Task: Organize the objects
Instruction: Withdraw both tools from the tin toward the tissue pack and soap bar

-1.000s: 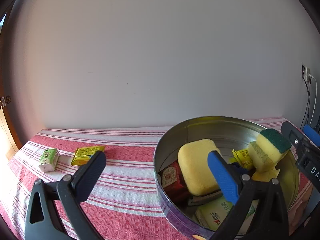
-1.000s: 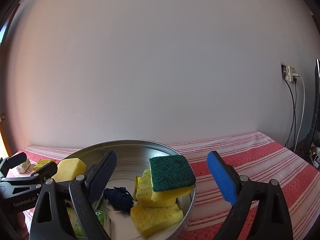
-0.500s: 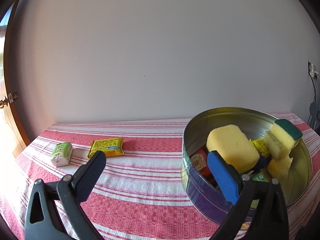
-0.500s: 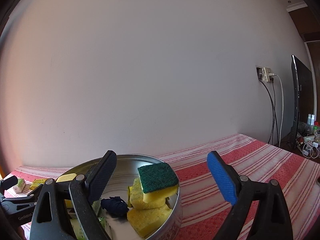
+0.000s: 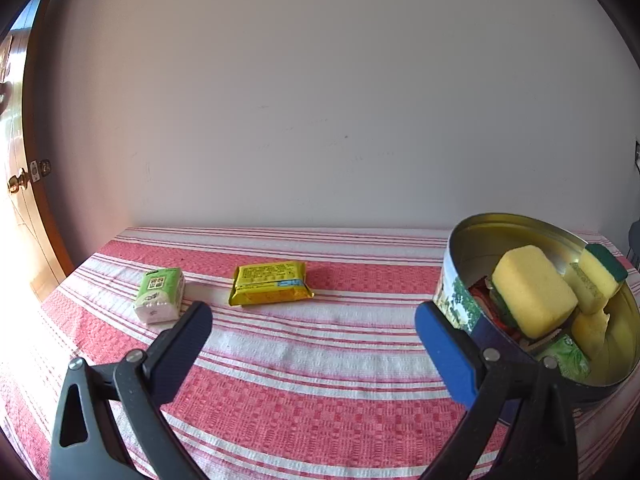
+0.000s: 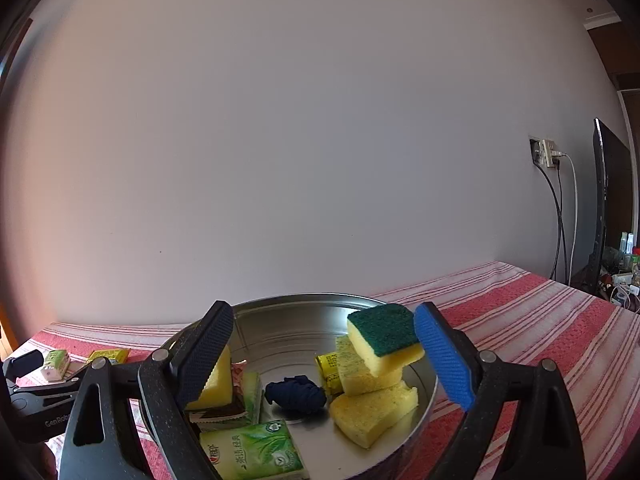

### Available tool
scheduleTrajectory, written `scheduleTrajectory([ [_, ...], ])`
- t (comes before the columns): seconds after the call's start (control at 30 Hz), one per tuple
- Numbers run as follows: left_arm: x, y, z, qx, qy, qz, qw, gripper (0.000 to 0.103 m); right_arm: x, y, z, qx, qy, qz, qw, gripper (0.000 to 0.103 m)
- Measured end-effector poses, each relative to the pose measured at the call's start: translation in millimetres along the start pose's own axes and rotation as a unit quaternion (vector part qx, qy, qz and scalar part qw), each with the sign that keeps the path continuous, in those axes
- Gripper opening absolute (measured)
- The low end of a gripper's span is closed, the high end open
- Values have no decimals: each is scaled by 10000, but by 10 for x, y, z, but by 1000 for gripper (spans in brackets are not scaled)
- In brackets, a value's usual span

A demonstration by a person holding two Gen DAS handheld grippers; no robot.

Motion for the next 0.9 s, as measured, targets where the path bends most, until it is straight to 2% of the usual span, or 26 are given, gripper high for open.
scheduleTrajectory([
  [0.27, -222, -31, -425, -57, -334, 7, 9994, 102, -150, 51, -563, 44, -373, -25, 9993, 94],
  [0.43, -407, -25, -744, 163, -431, -227, 9987, 102, -251, 94, -933, 149, -657, -75, 9977, 94],
  [0.73, -770, 9, -1335, 507, -815, -551, 9939, 102, -500, 241, -1439, 185, -1097, -469, 9927, 94],
  [0.9, -937, 34, -1534, 656, -1003, -713, 9902, 102, -653, 337, -1702, 223, -1316, -786, 9879, 94],
])
Point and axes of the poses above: each gripper's, at about its wrist camera, not at the fingertips, and x roughly against the way its jaws point, z to its right, y to its underside, the point moved 9 cm from there along -x, roughly the way its jaws point, and after that the axes turned 14 degrees about -y, right-handed, at the moved point
